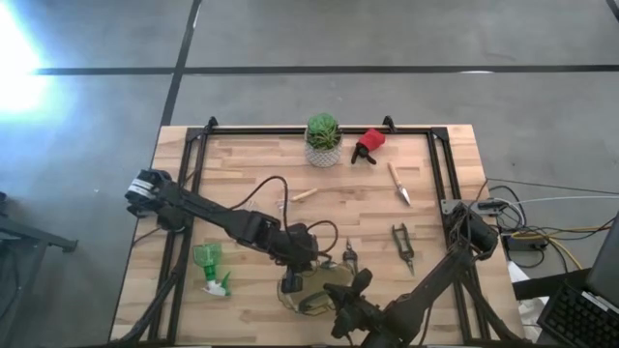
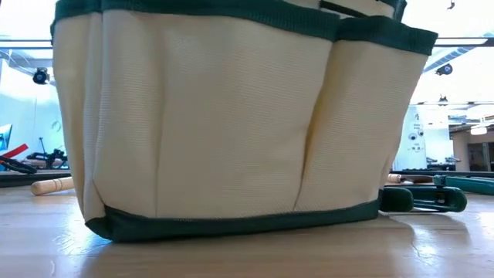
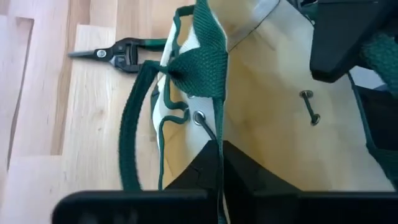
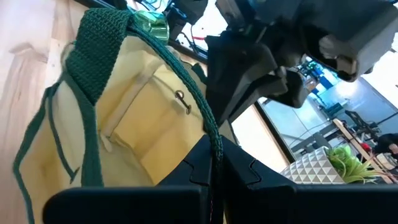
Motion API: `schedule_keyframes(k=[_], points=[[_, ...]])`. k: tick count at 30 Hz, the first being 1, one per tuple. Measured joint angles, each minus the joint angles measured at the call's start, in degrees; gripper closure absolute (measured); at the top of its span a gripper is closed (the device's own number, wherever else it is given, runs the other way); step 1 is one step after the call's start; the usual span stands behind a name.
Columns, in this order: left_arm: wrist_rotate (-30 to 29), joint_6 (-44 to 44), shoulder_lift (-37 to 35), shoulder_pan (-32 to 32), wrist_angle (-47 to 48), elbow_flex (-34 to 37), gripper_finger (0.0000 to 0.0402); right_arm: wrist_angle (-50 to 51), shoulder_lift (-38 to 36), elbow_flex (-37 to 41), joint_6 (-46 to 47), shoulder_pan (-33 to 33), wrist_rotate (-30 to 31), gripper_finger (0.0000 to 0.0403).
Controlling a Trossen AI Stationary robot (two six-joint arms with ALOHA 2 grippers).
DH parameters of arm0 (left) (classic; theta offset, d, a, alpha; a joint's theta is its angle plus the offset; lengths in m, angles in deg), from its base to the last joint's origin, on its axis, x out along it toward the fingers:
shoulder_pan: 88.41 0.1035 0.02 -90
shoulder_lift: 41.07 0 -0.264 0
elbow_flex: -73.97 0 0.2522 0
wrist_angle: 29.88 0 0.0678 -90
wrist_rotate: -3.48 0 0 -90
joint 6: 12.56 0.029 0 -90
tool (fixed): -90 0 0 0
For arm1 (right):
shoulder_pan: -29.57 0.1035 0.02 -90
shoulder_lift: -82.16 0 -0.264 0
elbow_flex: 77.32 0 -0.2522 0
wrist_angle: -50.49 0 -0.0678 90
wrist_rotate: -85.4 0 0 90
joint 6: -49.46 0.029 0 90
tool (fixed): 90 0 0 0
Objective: Pick & Place Garden tools in Gardening bag
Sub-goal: Move the white gardening bag to the center of the table
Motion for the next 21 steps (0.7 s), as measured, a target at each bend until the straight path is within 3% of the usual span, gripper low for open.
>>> schedule_keyframes(k=[17, 21], points=[[-1.85, -0.52, 0.07, 0.64, 1.29, 0.37, 0.0400, 0.01, 0.00, -0.90, -0.82, -0.10, -0.44, 0.0394], [-1.86, -0.57, 0.07, 1.32, 1.31, 0.37, 0.0400, 0.07, 0.00, -2.68, -1.50, 0.07, -6.09, 0.0394]])
